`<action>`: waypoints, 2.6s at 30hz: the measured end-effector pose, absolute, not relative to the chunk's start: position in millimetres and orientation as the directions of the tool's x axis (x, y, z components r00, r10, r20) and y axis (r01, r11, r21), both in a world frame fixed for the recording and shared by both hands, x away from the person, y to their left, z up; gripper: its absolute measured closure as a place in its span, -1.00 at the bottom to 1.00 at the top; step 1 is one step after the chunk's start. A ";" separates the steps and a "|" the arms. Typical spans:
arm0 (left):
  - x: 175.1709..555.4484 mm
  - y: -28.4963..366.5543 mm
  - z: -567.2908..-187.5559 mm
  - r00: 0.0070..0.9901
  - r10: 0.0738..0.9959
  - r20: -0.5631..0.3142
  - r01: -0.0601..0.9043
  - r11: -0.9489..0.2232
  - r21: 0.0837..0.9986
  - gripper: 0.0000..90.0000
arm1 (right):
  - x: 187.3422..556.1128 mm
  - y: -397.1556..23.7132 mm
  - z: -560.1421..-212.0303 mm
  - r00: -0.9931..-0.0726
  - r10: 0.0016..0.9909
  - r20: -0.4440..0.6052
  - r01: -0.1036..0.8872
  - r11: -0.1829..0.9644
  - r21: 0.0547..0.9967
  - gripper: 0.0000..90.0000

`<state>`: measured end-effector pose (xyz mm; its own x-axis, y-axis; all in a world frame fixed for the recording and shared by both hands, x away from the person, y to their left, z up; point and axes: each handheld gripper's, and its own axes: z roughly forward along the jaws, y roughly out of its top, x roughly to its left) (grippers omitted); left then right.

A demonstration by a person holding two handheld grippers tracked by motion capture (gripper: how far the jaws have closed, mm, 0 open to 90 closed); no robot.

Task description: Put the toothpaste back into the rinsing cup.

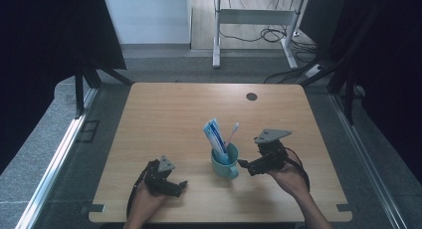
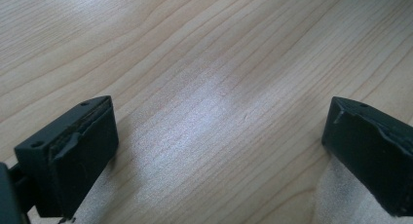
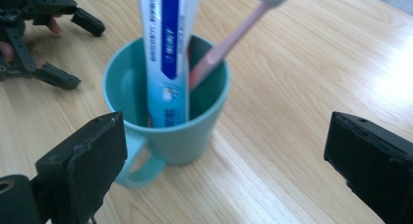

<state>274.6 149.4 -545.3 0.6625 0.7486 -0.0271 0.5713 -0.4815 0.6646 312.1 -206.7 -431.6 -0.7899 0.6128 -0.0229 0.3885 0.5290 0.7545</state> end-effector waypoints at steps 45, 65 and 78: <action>274.5 149.4 -545.3 0.663 0.748 -0.028 0.571 -0.481 0.665 -1.00 | 291.4 -317.7 -480.4 -0.603 0.798 -0.020 0.546 0.431 0.718 -0.96; 274.5 149.4 -545.3 0.663 0.748 -0.027 0.571 -0.482 0.665 -1.00 | 281.7 -321.7 -529.9 -0.590 0.807 0.013 0.574 0.408 0.710 -0.97; 274.3 149.2 -545.4 0.662 0.749 -0.028 0.572 -0.481 0.665 -1.00 | 280.7 -317.9 -542.8 -0.594 0.804 0.002 0.575 0.423 0.700 -1.00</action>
<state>274.3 149.2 -545.4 0.6623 0.7487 -0.0285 0.5719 -0.4807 0.6647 280.7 -317.9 -542.8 -0.5944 0.8042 0.0025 0.5754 0.4231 0.6999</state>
